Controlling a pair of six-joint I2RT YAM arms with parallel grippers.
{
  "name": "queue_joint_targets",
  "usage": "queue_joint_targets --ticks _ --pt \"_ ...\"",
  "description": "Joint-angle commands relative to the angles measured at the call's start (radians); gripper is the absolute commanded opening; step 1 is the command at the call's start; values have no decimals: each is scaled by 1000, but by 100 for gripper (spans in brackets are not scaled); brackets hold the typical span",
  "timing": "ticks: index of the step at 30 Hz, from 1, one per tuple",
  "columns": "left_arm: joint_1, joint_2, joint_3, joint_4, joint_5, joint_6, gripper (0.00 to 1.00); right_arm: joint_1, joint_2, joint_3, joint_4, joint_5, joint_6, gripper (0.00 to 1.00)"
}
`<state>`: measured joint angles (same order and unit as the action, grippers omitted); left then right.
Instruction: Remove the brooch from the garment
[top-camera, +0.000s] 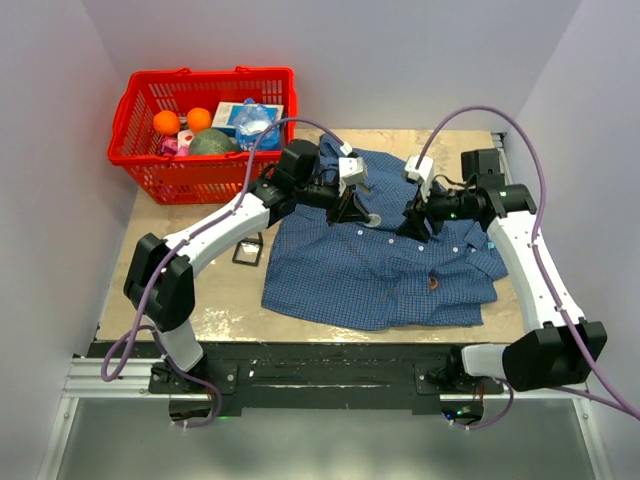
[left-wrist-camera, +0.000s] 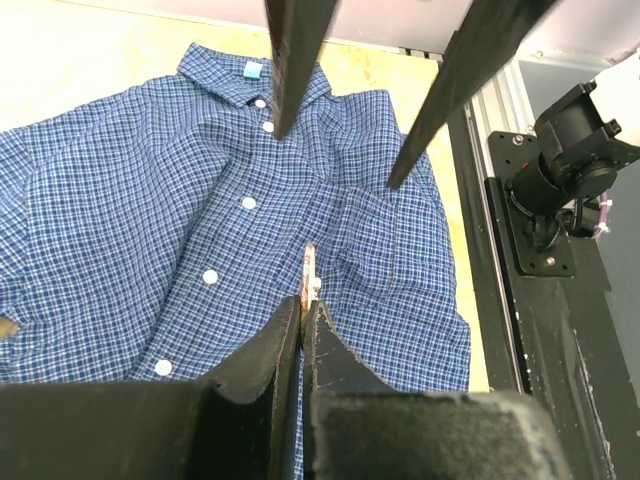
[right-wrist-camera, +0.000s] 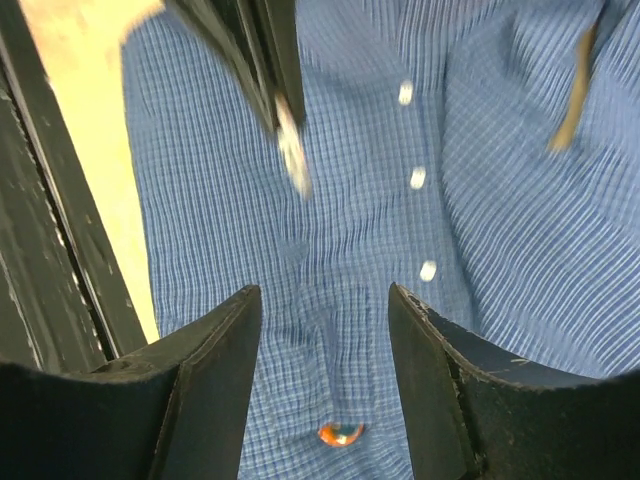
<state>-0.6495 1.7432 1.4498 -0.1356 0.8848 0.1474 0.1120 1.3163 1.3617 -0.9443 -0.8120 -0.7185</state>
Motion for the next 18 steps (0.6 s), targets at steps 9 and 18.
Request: queue_joint_targets --ticks 9,18 --pt "-1 -17 47 -120 -59 211 0 -5 161 -243 310 405 24 39" --pt "1 -155 -72 -269 -211 452 0 -54 444 -167 358 602 44 28"
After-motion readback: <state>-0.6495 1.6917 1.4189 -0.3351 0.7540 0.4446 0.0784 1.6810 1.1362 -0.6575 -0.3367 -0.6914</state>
